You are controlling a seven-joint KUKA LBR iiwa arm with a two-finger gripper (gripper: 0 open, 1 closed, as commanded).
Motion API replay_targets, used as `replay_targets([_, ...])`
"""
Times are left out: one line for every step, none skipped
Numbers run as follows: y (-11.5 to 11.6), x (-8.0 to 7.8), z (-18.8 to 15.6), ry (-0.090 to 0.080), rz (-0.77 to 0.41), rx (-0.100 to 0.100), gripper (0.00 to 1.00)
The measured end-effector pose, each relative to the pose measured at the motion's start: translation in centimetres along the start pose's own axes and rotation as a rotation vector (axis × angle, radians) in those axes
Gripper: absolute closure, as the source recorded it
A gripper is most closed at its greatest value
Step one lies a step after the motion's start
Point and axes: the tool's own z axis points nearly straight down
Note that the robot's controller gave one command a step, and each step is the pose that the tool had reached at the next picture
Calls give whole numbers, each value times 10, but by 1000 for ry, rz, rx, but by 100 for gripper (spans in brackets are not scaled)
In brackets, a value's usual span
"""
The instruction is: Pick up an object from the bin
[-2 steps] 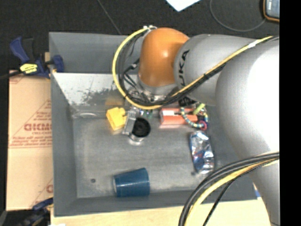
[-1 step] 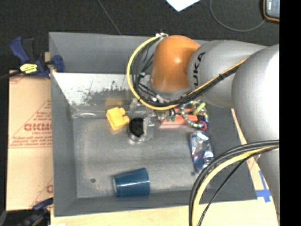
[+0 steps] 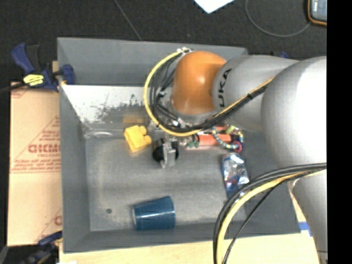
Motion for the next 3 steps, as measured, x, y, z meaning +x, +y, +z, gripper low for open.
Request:
replay_targets([-8, -5, -1, -6, 52, 1, 100])
replay_targets([-8, -5, -2, -6, 54, 1, 100])
replay_targets([-8, -2, -28, 7, 53, 0, 100])
